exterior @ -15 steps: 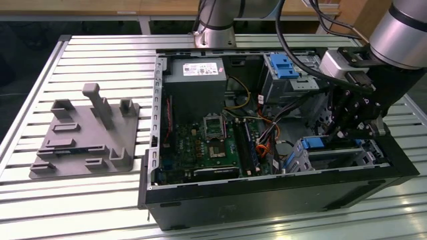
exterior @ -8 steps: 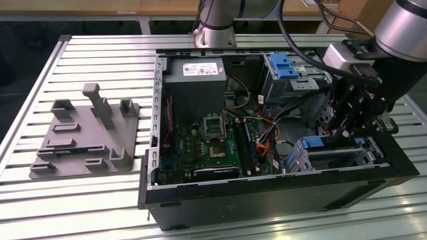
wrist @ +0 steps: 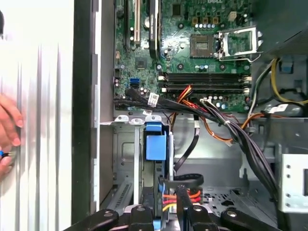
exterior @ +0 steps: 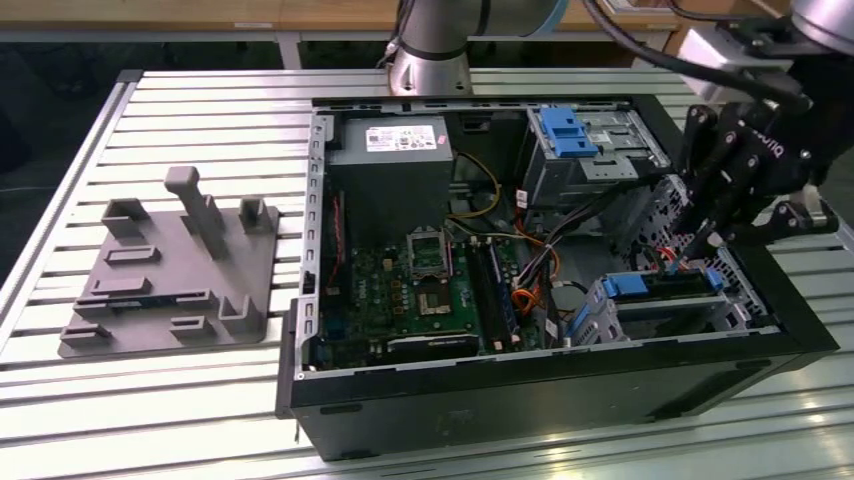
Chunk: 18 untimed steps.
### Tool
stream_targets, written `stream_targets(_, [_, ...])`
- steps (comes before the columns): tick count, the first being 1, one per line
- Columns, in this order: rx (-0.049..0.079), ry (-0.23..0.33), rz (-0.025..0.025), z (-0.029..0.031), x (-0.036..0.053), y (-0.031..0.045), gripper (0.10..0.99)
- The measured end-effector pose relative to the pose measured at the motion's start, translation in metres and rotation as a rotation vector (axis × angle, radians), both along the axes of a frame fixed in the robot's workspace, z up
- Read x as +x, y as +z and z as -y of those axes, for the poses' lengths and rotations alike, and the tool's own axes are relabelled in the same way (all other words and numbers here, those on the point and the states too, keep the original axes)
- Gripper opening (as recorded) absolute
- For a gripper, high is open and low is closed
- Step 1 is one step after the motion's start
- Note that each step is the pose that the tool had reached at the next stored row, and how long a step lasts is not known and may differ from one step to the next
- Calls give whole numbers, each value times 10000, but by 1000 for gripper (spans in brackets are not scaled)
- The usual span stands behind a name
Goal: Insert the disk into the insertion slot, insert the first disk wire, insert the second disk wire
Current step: 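Insert the second disk wire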
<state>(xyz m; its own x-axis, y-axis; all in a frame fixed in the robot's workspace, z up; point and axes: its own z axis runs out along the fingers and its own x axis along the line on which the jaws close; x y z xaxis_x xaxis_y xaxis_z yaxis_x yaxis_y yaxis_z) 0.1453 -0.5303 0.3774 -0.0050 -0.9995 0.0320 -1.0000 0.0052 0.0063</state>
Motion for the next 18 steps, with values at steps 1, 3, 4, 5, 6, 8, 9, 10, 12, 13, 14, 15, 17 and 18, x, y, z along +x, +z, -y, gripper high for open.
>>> stream_targets(1, [0, -12, 0, -1, 0, 45, 329])
stream_targets(3, [0, -37, 0, -3, 0, 139, 329])
stream_targets(4, [-2, -49, 0, -4, 0, 176, 329])
stream_targets(5, [2, -52, 0, -8, 0, 182, 329])
stream_targets(6, [1, -54, 0, -10, 0, 186, 329])
stream_targets(8, [2, -58, -1, -13, 0, 189, 329])
stream_targets(9, [2, -58, 0, -13, 0, 189, 329])
stream_targets(10, [1, -59, 0, -14, 0, 190, 318])
stream_targets(12, [0, -58, 0, -15, 0, 191, 251])
stream_targets(13, [1, -59, 0, -15, 0, 190, 188])
stream_targets(14, [1, -59, -1, -15, 0, 190, 129])
stream_targets(15, [0, -59, 0, -16, 0, 191, 129])
stream_targets(17, [0, -59, 0, -16, 0, 191, 106])
stream_targets(18, [0, -58, 0, -17, 0, 191, 106])
